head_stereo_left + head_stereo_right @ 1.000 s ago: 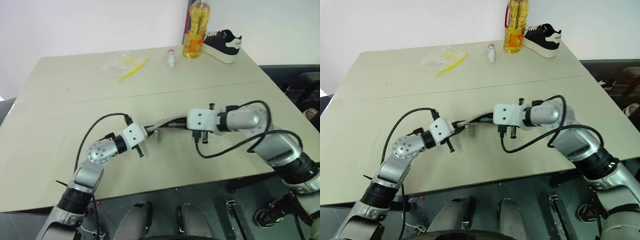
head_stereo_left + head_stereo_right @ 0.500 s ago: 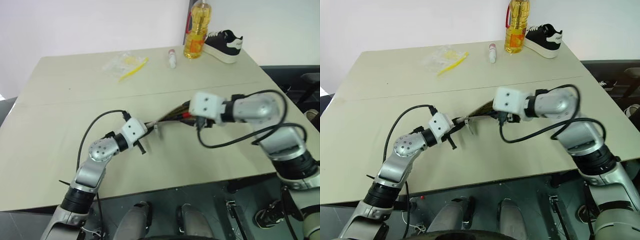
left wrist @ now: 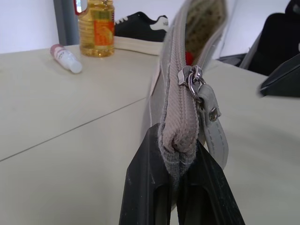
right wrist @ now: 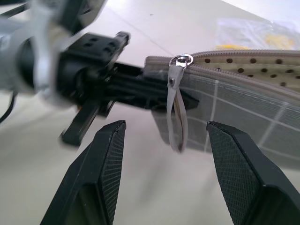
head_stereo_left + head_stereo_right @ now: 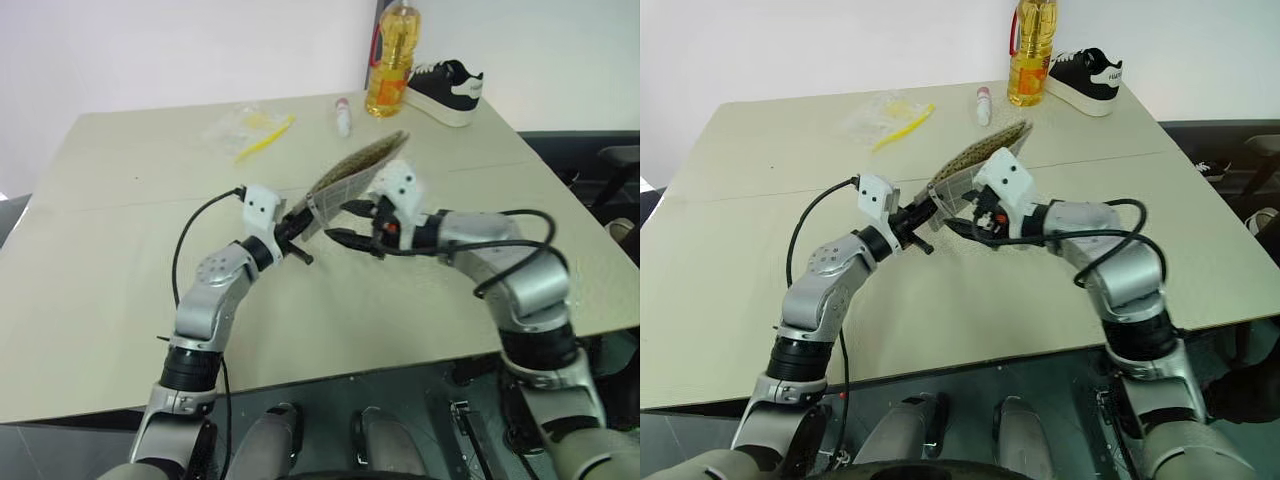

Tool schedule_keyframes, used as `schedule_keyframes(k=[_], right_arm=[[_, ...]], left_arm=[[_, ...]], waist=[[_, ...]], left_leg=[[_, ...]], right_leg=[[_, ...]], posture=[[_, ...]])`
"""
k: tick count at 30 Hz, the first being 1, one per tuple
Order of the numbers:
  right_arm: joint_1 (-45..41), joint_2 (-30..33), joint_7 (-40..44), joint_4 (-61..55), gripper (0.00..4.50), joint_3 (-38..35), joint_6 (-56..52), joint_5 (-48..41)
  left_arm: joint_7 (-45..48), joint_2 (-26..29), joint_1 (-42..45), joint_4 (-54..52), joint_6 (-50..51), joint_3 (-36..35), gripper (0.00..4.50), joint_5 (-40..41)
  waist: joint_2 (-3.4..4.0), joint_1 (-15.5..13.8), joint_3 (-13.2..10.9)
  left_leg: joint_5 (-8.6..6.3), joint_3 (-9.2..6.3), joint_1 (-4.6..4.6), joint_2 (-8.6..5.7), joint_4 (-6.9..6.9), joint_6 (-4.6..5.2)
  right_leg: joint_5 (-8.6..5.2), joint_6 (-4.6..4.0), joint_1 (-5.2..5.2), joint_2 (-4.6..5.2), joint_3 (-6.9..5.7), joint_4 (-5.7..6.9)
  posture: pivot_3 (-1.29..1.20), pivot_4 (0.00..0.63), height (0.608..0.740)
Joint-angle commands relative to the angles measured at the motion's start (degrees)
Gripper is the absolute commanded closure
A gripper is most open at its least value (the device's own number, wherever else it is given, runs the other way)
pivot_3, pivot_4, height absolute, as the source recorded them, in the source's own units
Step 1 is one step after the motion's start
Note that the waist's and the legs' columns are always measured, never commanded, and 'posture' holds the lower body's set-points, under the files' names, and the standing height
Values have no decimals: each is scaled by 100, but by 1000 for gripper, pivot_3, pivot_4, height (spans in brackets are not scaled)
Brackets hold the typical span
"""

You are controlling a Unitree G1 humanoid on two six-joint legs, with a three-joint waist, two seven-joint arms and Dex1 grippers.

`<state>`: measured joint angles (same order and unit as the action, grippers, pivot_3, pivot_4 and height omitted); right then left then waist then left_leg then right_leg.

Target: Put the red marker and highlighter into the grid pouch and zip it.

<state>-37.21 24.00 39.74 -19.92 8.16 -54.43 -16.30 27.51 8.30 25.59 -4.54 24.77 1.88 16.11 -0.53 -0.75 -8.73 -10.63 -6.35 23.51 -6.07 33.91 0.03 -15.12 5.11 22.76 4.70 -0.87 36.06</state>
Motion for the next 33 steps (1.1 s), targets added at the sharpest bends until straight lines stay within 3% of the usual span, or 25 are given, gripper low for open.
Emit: schedule_keyframes(k=[1,5,6,8,12,19,33], right_arm=[[-208,-340,-480,145,1674,86,48,114],[-280,-552,-697,405,1674,213,126,148],[-295,-587,-719,440,1904,214,119,126],[-304,-619,-732,469,2437,213,103,88],[-282,-586,-758,461,4438,226,81,67],[-300,39,-685,386,4438,16,133,146],[-569,1837,-592,1581,4438,-486,1064,792]], left_arm=[[-81,-104,141,-185,51,-27,4500,163],[-112,-141,95,-257,106,16,4500,178],[-118,-145,86,-265,113,19,4500,177],[-139,-145,76,-277,123,22,4500,183],[-158,-122,50,-288,130,7,4500,189],[-5,193,24,-190,-39,-48,4500,77],[1046,1667,-659,-188,-979,-25,4500,-250]], waist=[[0,0,0],[-1,3,0],[-1,5,0],[0,7,0],[0,7,0],[0,6,0],[0,4,0]], left_leg=[[0,0,0,0,1,0],[0,0,0,-3,1,0],[0,0,0,-3,1,0],[0,0,0,-2,0,0],[0,0,0,-2,0,0],[0,0,0,-2,0,0],[0,3,1,-1,-6,0]], right_leg=[[0,0,-1,0,0,-1],[0,0,-2,1,0,-1],[0,-1,-1,0,0,-1],[0,-1,0,-1,0,0],[0,-1,0,-2,0,0],[0,-1,0,-2,0,0],[-11,-21,-1,6,2,-10]], posture=[[0,150,740],[0,150,740],[0,150,740],[0,150,740],[0,150,740],[0,150,740],[0,150,740]])
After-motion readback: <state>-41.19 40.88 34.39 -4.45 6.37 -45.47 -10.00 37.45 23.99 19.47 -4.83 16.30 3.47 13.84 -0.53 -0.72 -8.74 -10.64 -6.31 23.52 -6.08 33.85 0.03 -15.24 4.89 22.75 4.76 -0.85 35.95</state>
